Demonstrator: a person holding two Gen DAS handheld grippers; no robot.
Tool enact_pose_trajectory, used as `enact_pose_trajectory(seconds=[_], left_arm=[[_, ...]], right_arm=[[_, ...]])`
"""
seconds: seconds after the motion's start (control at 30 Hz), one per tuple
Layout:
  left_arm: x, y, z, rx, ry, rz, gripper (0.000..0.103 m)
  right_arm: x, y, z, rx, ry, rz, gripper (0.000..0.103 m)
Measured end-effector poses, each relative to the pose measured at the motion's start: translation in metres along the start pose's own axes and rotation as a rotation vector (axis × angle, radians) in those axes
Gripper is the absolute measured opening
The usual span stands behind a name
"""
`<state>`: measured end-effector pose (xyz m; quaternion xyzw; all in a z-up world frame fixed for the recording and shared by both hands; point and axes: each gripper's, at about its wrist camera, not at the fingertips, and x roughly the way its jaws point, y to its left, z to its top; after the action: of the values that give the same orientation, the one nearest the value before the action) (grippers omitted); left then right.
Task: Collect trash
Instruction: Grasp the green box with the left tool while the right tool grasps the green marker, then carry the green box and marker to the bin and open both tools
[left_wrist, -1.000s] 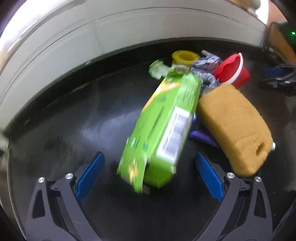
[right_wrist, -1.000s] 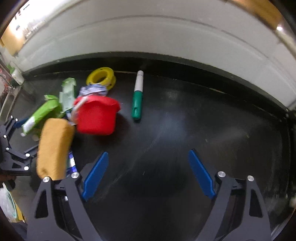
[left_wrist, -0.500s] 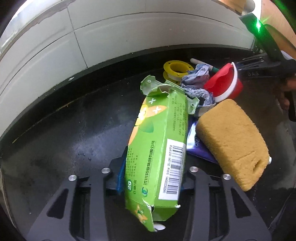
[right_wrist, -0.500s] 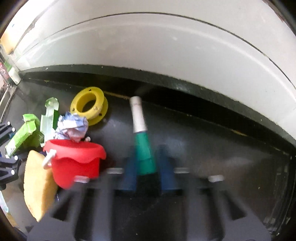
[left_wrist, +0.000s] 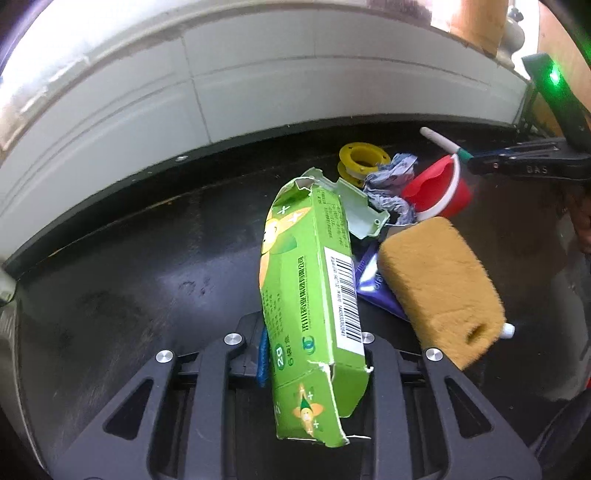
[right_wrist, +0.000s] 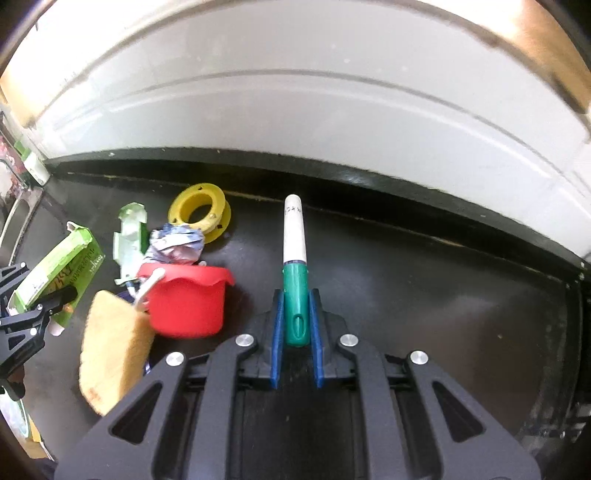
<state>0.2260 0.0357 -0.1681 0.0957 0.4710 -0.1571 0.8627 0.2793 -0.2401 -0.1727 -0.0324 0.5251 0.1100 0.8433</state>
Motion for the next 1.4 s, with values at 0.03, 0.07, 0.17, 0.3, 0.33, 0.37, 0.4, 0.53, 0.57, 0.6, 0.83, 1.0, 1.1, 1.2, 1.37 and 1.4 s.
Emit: enact_pose_trajectory(seconds=[0.03, 0.07, 0.17, 0.3, 0.33, 0.37, 0.4, 0.53, 0.57, 0.6, 0.83, 1.0, 1.1, 1.2, 1.37, 1.4], left_arm=[[-0.009, -0.001, -0.003, -0.007, -0.009, 0.005, 0.024], [-0.019, -0.002, -0.006, -0.015, -0.015, 0.010, 0.024], [-0.048, -0.026, -0.015, -0.040, -0.026, 0.026, 0.024], [-0.076, -0.044, -0.035, -0.080, -0.042, 0.039, 0.024], [-0.086, -0.054, -0.042, -0.091, -0.046, 0.039, 0.024], [-0.091, -0.061, -0.046, -0.098, -0.049, 0.039, 0.024], [-0.097, -0.066, -0.052, -0.103, -0.050, 0.041, 0.024], [-0.112, -0.088, -0.077, -0.101, -0.058, 0.042, 0.024], [-0.118, -0.090, -0.082, -0.099, -0.059, 0.045, 0.024], [-0.119, -0.093, -0.086, -0.098, -0.060, 0.046, 0.024], [-0.145, -0.095, -0.112, -0.121, -0.084, 0.070, 0.024], [-0.173, -0.083, -0.136, -0.172, -0.115, 0.108, 0.024], [-0.191, -0.070, -0.154, -0.218, -0.128, 0.141, 0.024], [-0.215, -0.051, -0.184, -0.279, -0.138, 0.201, 0.024], [-0.259, -0.010, -0.254, -0.418, -0.127, 0.340, 0.024], [-0.264, -0.004, -0.267, -0.443, -0.120, 0.360, 0.024]], right_arm=[[-0.010, 0.000, -0.004, 0.001, -0.012, 0.002, 0.014], [-0.018, 0.000, -0.007, 0.002, -0.022, 0.004, 0.014], [-0.044, 0.006, -0.018, 0.001, -0.054, 0.011, 0.014], [-0.072, 0.023, -0.044, -0.014, -0.076, 0.027, 0.014], [-0.079, 0.026, -0.052, -0.023, -0.080, 0.030, 0.014], [-0.085, 0.030, -0.059, -0.030, -0.084, 0.032, 0.014], [-0.089, 0.037, -0.066, -0.037, -0.086, 0.033, 0.014], [-0.116, 0.045, -0.097, -0.049, -0.092, 0.037, 0.014], [-0.120, 0.047, -0.103, -0.048, -0.091, 0.041, 0.014], [-0.124, 0.049, -0.108, -0.048, -0.095, 0.040, 0.014], [-0.155, 0.076, -0.130, -0.072, -0.123, 0.047, 0.014], [-0.171, 0.114, -0.134, -0.144, -0.140, 0.083, 0.014], [-0.176, 0.147, -0.133, -0.203, -0.143, 0.124, 0.014], [-0.179, 0.195, -0.133, -0.286, -0.136, 0.189, 0.014], [-0.179, 0.298, -0.146, -0.479, -0.116, 0.317, 0.014], [-0.179, 0.318, -0.150, -0.513, -0.108, 0.345, 0.014]])
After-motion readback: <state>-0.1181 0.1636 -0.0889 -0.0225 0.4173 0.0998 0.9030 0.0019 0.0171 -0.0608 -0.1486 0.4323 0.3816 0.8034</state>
